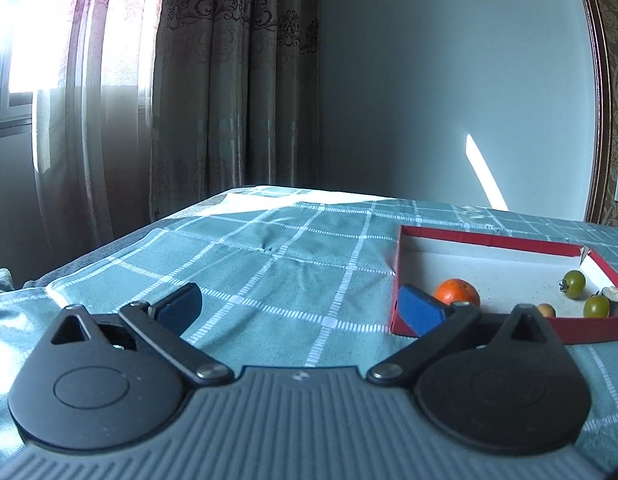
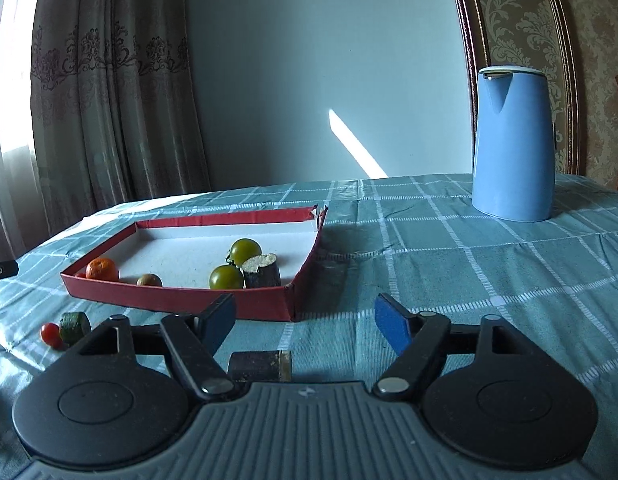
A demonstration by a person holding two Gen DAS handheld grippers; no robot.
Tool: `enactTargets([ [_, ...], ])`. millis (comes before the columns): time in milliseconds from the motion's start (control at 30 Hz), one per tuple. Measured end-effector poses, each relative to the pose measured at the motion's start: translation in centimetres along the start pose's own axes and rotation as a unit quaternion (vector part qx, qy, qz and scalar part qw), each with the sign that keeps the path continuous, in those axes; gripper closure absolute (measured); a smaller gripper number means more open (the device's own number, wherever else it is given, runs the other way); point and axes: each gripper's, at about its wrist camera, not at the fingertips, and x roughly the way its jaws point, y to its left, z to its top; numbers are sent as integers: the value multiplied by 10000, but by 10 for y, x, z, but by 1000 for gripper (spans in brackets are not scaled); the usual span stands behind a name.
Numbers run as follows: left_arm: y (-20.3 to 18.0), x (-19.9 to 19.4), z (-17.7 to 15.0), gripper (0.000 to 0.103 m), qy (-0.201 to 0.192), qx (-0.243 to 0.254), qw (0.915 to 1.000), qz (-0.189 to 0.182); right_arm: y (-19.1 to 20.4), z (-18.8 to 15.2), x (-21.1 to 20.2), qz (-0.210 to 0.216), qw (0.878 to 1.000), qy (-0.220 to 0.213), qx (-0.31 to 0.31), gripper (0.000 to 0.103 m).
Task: Organize fruits
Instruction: 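Grasp the dark cut eggplant piece with the right gripper, then carry the eggplant piece into the tray and open the right gripper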
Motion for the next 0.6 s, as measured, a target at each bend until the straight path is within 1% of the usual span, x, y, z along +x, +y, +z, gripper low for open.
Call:
enactTargets([
  [67,5,1,-1,0,65,-150,9999,3,7,-1,-1,45,9998,105,-186,22],
  [167,12,2,-1,0,120,-341,9993,-34,20,-3,3,-98,9984,279,-486,22],
  [333,14,1,-1,0,135,-414,9990,-57,24,-4,13,-99,9971,562,-494,23],
  [367,14,2,-1,0,148,-405,9991,-53,24,-5,15,-100,9969,619,-480,28],
  [400,13,2,-1,0,155,-404,9991,-51,24,-5,18,-109,9964,699,-457,38],
  [467,14,2,-1,0,152,-412,9990,-55,22,-5,23,-46,9955,860,-406,52],
  [500,14,1,-1,0,152,-418,9990,-59,21,-6,26,13,9950,934,-368,55],
  [600,15,2,-1,0,166,-426,9989,-67,18,-7,30,79,9938,1082,-231,57],
])
